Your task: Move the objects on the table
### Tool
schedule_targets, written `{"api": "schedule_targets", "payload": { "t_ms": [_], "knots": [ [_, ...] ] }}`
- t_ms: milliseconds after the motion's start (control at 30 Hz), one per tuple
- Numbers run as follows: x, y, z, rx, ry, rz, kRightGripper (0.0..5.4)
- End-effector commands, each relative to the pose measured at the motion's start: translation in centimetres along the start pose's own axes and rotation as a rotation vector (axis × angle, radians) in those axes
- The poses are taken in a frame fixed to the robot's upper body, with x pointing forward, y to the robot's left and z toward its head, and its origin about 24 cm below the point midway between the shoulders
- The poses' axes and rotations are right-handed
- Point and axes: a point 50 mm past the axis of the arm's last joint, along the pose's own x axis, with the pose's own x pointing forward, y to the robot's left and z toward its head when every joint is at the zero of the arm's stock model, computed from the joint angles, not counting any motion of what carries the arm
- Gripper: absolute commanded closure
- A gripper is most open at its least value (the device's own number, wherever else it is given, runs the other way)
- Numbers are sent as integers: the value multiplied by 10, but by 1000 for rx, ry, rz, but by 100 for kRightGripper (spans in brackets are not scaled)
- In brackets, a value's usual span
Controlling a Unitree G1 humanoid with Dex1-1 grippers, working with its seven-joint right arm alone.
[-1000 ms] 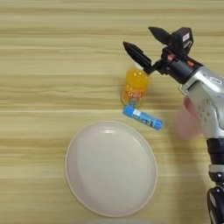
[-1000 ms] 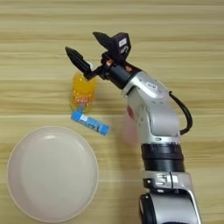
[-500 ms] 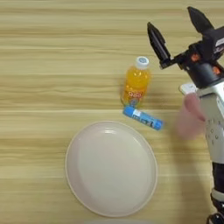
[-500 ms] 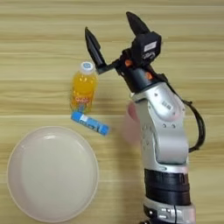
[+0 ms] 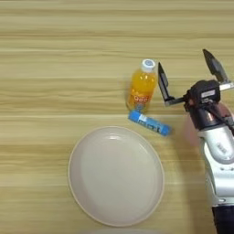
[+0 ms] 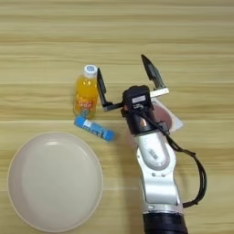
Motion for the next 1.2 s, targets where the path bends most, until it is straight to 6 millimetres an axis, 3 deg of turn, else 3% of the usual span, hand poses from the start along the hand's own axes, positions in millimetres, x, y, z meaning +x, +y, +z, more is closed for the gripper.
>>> {"api": "schedule_targets", "payload": {
  "t_ms": [33, 1200],
  "knots": [
    [5, -5, 10, -36, -93, -53, 3],
    [-2, 0, 3, 9, -79, -73, 3]
  ]
}}
